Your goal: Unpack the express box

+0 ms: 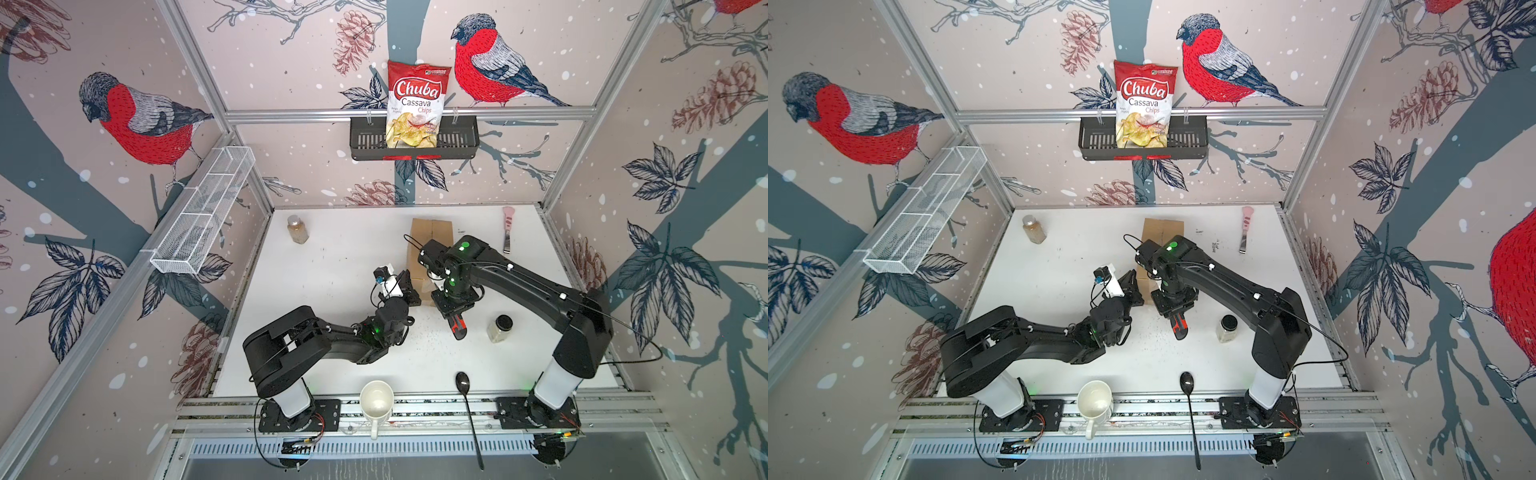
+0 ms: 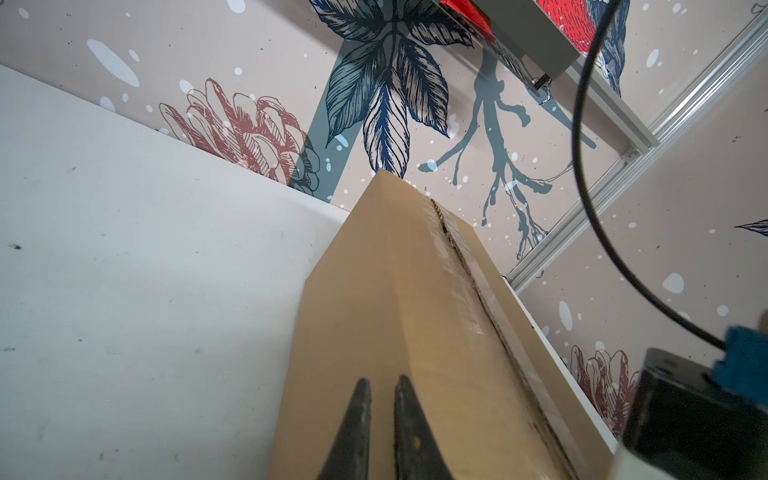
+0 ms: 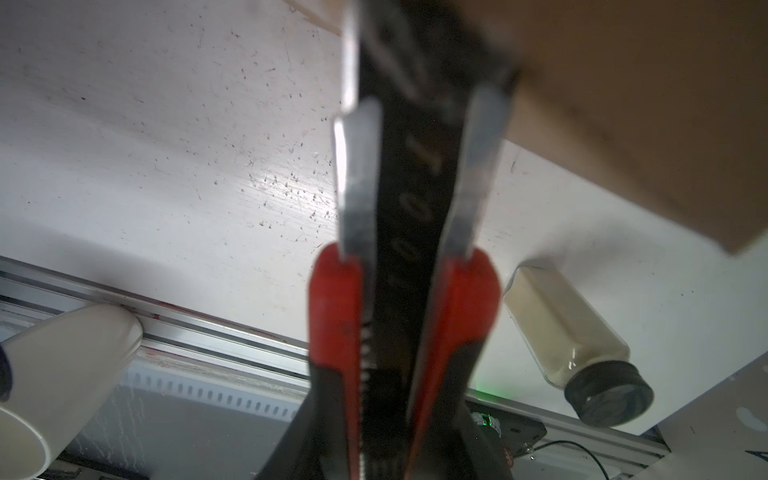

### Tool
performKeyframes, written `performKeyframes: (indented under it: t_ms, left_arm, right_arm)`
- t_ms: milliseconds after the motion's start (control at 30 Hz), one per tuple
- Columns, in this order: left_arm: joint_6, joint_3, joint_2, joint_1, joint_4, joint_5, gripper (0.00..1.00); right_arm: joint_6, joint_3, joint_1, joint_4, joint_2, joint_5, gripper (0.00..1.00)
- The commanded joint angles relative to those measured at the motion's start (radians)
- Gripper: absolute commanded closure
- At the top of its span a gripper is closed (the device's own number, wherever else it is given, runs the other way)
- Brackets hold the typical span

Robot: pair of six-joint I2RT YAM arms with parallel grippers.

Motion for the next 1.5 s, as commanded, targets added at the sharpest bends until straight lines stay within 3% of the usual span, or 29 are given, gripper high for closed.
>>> performKeyframes:
  t_ms: [0,367,500,1000,1467]
  left_arm:
    - [0.003,-0.005,-0.005,0.006,0.085,0.102,0.84]
    - [-0.018,-0.045,-0.034,0.020,0.104,0.112,0.84]
    - [-0.023,-0.088,-0.086,0.020,0.105,0.097,0.78]
    - [0.028,-0.092,-0.277,0.061,-0.075,0.160,0.74]
    - [0.075,-0.070,-0.399,0.101,-0.235,0.190,0.73]
  right_arm:
    - [-0.096,0.004,0.016,0.054,-0.003,-0.107,1.00]
    - [-0.080,0.001,0.019,0.052,-0.007,-0.076,1.00]
    - [-0.077,-0.001,-0.007,0.051,-0.004,-0.059,1.00]
    - [0.011,0.004,-0.047,0.052,-0.036,-0.024,1.00]
    - [0.111,-0.013,-0.033,0.050,-0.029,-0.066,1.00]
